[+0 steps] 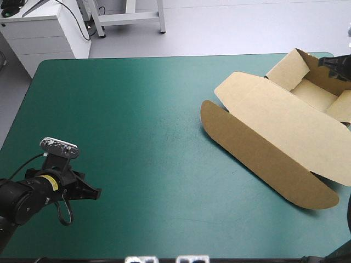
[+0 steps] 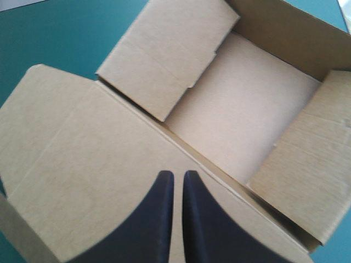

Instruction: Fold the box

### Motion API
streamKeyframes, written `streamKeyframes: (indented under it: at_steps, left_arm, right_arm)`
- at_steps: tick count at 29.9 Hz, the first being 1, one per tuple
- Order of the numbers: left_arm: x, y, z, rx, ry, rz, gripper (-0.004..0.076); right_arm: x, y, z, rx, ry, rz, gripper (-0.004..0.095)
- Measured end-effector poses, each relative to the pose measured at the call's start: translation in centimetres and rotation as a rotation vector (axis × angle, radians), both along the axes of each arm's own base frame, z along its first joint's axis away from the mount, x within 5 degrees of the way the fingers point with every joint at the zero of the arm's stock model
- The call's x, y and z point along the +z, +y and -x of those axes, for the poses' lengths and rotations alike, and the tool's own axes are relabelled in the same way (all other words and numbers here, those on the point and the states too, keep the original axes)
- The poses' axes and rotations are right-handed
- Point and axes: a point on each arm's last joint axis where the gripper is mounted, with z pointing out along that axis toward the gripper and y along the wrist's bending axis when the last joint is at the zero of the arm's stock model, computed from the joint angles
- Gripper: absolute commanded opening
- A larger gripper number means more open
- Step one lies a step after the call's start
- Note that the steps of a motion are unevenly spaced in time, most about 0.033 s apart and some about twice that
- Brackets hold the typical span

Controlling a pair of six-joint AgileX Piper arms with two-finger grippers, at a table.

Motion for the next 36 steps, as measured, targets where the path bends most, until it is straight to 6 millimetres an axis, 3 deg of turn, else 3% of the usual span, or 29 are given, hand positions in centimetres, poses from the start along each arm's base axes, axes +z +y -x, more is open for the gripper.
streamKeyframes:
  at_steps: [7, 11, 15, 18, 23, 36]
  left_arm:
    - [0.1, -0.2, -0.1, -0.003, -0.016, 0.023, -0.0008]
    - [-0.1, -0.3, -0.3, -0.005, -0.032, 0.031, -0.0008]
    - [-1.0, -0.5, -0.4, -0.008, -0.033, 0.049, -0.0008]
    - [-1.8, -0.6, -0.4, -0.009, -0.018, 0.06, -0.0008]
    - [-2.6, -0.7, -0.5, -0.01, -0.018, 0.066, -0.0008]
    - [-4.1, -1.0, -0.6, -0.009, -0.024, 0.105, -0.0008]
  right_arm:
    - [2.3, 6.7, 0.8, 0.195, -0.065, 0.048, -0.0006]
    - [3.6, 10.6, 2.8, 0.314, -0.102, 0.063, 0.0001]
    - [3.2, 14.3, 6.0, 0.416, -0.115, 0.081, 0.0001]
    - [1.8, 15.8, 8.1, 0.436, -0.129, 0.096, 0.0001]
    - [-1.6, 16.5, 11.7, 0.439, -0.144, 0.085, 0.0]
    - [-9.1, 14.5, 20.4, 0.399, -0.175, 0.096, 0.0]
